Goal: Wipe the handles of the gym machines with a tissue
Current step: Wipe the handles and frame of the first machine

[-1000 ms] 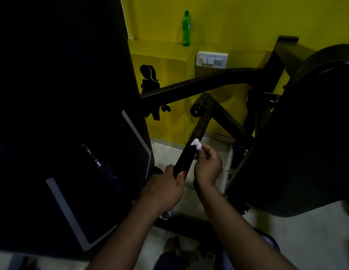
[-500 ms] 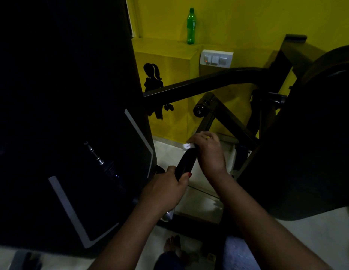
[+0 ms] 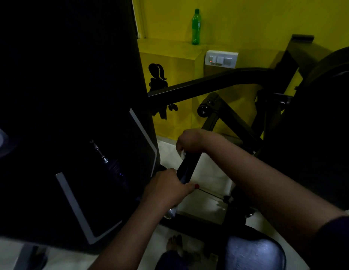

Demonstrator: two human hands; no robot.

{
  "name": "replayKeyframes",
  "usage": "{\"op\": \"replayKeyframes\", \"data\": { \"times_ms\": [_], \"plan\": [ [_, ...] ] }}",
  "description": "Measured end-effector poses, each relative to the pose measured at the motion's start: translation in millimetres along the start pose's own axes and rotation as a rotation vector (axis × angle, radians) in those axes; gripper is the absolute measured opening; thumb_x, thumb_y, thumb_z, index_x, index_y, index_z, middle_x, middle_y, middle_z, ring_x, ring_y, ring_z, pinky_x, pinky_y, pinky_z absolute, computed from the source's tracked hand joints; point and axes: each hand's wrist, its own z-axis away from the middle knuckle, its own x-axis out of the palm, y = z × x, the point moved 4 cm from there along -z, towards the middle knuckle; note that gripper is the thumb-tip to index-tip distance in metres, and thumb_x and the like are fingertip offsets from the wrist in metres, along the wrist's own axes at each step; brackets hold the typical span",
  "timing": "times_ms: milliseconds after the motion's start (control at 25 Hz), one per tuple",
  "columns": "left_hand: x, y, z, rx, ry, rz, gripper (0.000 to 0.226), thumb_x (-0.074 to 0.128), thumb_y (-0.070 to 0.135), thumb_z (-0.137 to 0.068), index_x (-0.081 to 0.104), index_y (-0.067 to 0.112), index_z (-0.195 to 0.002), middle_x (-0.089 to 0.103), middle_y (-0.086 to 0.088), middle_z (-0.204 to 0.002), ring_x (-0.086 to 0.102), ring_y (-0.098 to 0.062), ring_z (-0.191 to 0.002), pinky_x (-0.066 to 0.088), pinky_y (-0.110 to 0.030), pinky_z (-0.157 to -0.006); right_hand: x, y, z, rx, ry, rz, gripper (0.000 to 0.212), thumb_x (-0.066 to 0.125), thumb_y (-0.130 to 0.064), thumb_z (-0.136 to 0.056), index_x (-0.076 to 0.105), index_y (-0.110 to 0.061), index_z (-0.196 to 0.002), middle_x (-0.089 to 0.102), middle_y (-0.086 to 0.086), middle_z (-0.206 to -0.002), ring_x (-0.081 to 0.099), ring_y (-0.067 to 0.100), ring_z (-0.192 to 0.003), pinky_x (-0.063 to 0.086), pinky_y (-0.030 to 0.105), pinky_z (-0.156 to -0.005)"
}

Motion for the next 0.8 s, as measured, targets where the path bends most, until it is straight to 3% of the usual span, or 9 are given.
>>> {"op": "replayKeyframes", "data": {
  "times_ms": [80, 160, 320, 440, 520, 640, 720, 800],
  "plan": [
    [-1, 0, 0, -0.02, 0.008, -0.021, 0.068, 0.059, 0.076, -0.056, 0.062, 0.02, -0.095, 0.07, -0.003, -0.081, 0.069, -0.019, -0.073, 0.059, -0.039, -0.072, -4, -21, -4, -0.096, -0.119, -0.005, 0.03, 0.053, -0.009, -0.095, 0.065, -0.02, -0.121, 0.061, 0.0, -0.126, 0.056, 0.022, -0.113, 0.047, 0.032, -0.088],
    [-1, 0, 0, -0.01, 0.013, -0.021, 0.069, 0.058, 0.075, -0.057, 0.062, 0.02, -0.097, 0.07, -0.003, -0.082, 0.069, -0.02, -0.075, 0.059, -0.038, -0.073, 0, -30, 8, -0.179, -0.043, -0.037, 0.03, 0.054, -0.008, -0.095, 0.067, -0.021, -0.117, 0.064, -0.002, -0.12, 0.058, 0.019, -0.106, 0.047, 0.03, -0.084],
    [-2, 1, 2, 0.031, 0.018, 0.013, 0.056, 0.062, 0.071, -0.065, 0.061, 0.022, -0.093, 0.07, -0.001, -0.079, 0.069, -0.016, -0.072, 0.058, -0.036, -0.073, 12, -11, 47, -0.141, 0.483, -0.439, 0.025, 0.059, -0.007, -0.087, 0.076, -0.021, -0.098, 0.073, -0.006, -0.098, 0.062, 0.015, -0.091, 0.051, 0.033, -0.077],
    [-5, 5, 5, 0.046, 0.028, -0.026, 0.054, 0.057, 0.073, -0.064, 0.061, 0.025, -0.088, 0.068, 0.002, -0.076, 0.066, -0.013, -0.07, 0.057, -0.036, -0.07, 45, -29, 69, 0.053, 0.927, -0.411, 0.024, 0.054, -0.021, -0.086, 0.075, -0.018, -0.098, 0.072, -0.002, -0.098, 0.055, 0.018, -0.093, 0.043, 0.022, -0.076],
    [-6, 9, 8, 0.085, 0.049, -0.053, 0.047, 0.061, 0.067, -0.07, 0.062, 0.025, -0.09, 0.066, 0.005, -0.08, 0.063, -0.011, -0.073, 0.056, -0.033, -0.07, 65, -50, 86, 0.131, 1.14, -0.482, 0.027, 0.055, -0.02, -0.086, 0.074, -0.014, -0.105, 0.07, 0.0, -0.106, 0.051, 0.017, -0.1, 0.041, 0.019, -0.082],
    [-11, 16, 13, 0.181, 0.097, -0.006, 0.051, 0.066, 0.06, -0.075, 0.058, 0.028, -0.113, 0.066, 0.007, -0.1, 0.063, -0.01, -0.087, 0.054, -0.031, -0.076, 77, -39, 85, 0.146, 1.214, -0.413, 0.025, 0.058, -0.015, -0.088, 0.073, -0.011, -0.107, 0.07, 0.004, -0.11, 0.05, 0.019, -0.103, 0.04, 0.022, -0.086],
    [-13, 18, 14, 0.253, 0.136, 0.03, 0.07, 0.066, 0.054, -0.08, 0.045, 0.027, -0.14, 0.061, 0.002, -0.123, 0.06, -0.015, -0.109, 0.051, -0.03, -0.089, 71, -10, 68, 0.307, 1.193, -0.403, 0.028, 0.051, -0.018, -0.09, 0.075, -0.01, -0.103, 0.072, 0.007, -0.104, 0.048, 0.02, -0.098, 0.04, 0.024, -0.081],
    [-15, 23, 15, 0.348, 0.221, 0.046, 0.061, 0.064, 0.044, -0.087, 0.047, 0.022, -0.141, 0.058, -0.001, -0.124, 0.057, -0.017, -0.112, 0.048, -0.028, -0.091, 68, 7, 55, 0.506, 1.194, -0.457, 0.029, 0.051, -0.018, -0.087, 0.075, -0.01, -0.101, 0.072, 0.008, -0.1, 0.049, 0.024, -0.094, 0.043, 0.025, -0.075]
  ]
}}
